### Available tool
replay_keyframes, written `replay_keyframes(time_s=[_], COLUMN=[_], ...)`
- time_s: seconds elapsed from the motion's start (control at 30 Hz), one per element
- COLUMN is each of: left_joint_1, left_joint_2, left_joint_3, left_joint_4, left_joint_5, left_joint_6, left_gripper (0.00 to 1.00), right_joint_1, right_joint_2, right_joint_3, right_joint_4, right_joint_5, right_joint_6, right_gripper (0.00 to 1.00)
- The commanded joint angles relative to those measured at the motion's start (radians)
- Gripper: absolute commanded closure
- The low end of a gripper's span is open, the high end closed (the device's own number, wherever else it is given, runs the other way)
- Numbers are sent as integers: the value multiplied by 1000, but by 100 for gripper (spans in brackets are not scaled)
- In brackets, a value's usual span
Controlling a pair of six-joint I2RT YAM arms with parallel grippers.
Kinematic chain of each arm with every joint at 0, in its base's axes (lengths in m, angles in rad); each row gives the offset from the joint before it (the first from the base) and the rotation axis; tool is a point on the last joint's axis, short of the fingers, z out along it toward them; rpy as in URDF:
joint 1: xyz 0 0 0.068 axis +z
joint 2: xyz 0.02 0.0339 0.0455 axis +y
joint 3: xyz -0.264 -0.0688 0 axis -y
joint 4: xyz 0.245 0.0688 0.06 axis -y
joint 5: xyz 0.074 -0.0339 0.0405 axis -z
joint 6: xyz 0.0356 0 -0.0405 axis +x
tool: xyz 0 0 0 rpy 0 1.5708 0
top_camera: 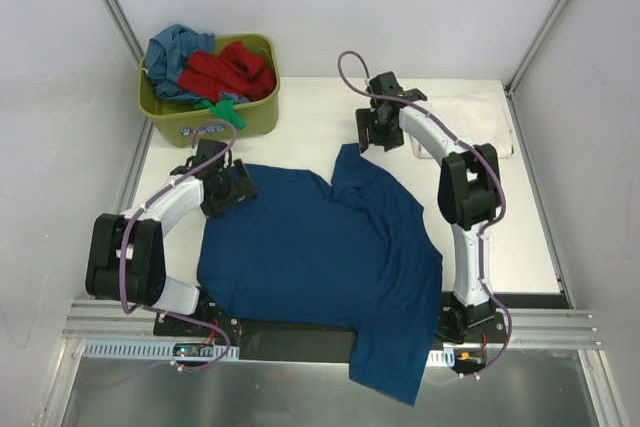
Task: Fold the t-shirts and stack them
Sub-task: Flatten out the tshirt
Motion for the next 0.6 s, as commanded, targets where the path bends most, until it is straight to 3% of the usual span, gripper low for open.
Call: replay_keyframes(time_s=[0.0, 0.33, 0.57], left_joint_1=[2, 2, 2], left_joint_2=[66, 156, 179], left_joint_3=[51, 74, 75], left_joint_4=[40, 54, 54], left_joint_5=[53, 40, 18], left_joint_6=[-8, 0, 6], left_gripper=[1, 0, 1], right_joint_1=[26, 32, 38], right_joint_2=[102, 243, 240], right_joint_3=[98, 207, 147], right_joint_4=[-76, -180, -171], right_joint_5=[-17, 91, 74], right_joint_6=[-74, -117, -102], right_gripper=[31, 38, 65])
